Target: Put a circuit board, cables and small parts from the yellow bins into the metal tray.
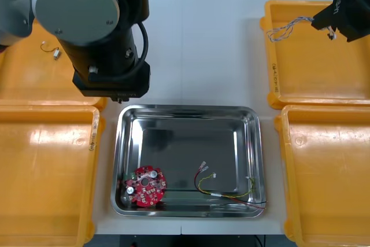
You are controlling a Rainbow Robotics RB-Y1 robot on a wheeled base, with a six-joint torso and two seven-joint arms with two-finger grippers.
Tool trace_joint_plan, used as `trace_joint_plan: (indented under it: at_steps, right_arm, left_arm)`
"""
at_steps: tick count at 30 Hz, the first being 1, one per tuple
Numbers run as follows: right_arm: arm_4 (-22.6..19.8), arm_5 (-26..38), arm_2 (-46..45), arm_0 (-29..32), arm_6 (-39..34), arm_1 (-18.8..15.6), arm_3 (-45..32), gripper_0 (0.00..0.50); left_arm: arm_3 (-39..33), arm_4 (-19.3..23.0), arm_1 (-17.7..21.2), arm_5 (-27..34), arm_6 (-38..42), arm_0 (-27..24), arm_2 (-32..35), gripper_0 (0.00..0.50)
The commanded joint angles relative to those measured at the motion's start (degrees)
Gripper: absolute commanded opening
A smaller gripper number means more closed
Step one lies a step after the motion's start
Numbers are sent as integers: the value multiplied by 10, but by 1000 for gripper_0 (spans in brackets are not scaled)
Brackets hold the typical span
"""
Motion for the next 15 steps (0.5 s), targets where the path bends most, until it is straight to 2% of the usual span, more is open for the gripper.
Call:
trace_joint_plan:
  at_steps: [1,7,10,15]
  right_arm:
    - [-46,2,-15,49,-29,-21,-75,0]
    - [-87,2,-4,95,-18,-8,-138,0]
    - [-79,2,4,115,-14,8,-179,0]
    - [-65,2,19,146,-8,39,-225,0]
  left_arm:
    - [-58,-80,-42,4,-72,96,74,0]
    - [-77,-160,-80,4,-133,187,119,0]
    - [-77,-191,-89,-8,-142,205,120,0]
    - [-49,-205,-104,-13,-149,211,117,0]
